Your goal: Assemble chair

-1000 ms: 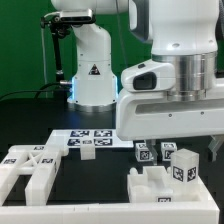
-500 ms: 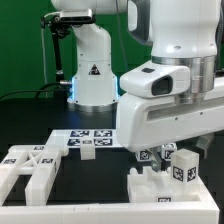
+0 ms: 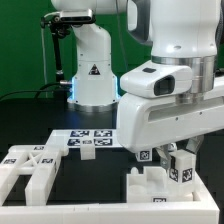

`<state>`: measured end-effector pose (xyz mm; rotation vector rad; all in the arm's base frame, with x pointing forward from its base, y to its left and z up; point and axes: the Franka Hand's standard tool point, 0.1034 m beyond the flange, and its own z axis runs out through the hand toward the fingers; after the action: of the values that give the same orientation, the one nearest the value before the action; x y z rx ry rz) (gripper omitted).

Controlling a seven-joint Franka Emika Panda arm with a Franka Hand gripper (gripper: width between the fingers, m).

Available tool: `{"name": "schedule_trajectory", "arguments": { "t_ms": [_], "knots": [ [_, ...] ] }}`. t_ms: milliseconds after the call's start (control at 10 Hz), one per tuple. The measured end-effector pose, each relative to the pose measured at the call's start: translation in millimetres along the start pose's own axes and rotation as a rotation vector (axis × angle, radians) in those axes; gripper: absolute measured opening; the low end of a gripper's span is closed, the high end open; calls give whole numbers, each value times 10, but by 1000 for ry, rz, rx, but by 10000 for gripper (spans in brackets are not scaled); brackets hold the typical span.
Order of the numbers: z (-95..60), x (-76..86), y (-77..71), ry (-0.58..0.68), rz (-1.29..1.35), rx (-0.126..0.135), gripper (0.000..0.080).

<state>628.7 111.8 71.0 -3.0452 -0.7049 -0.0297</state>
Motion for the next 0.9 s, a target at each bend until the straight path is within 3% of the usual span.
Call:
{"name": "schedule_trajectory", "arguments": {
  "t_ms": [300,700,900],
  "knots": [
    [0,2,-6,0,203,2,285],
    [9,8,-16,9,714,25,285],
    [0,-42,59,9,934,1,286]
  ]
}}
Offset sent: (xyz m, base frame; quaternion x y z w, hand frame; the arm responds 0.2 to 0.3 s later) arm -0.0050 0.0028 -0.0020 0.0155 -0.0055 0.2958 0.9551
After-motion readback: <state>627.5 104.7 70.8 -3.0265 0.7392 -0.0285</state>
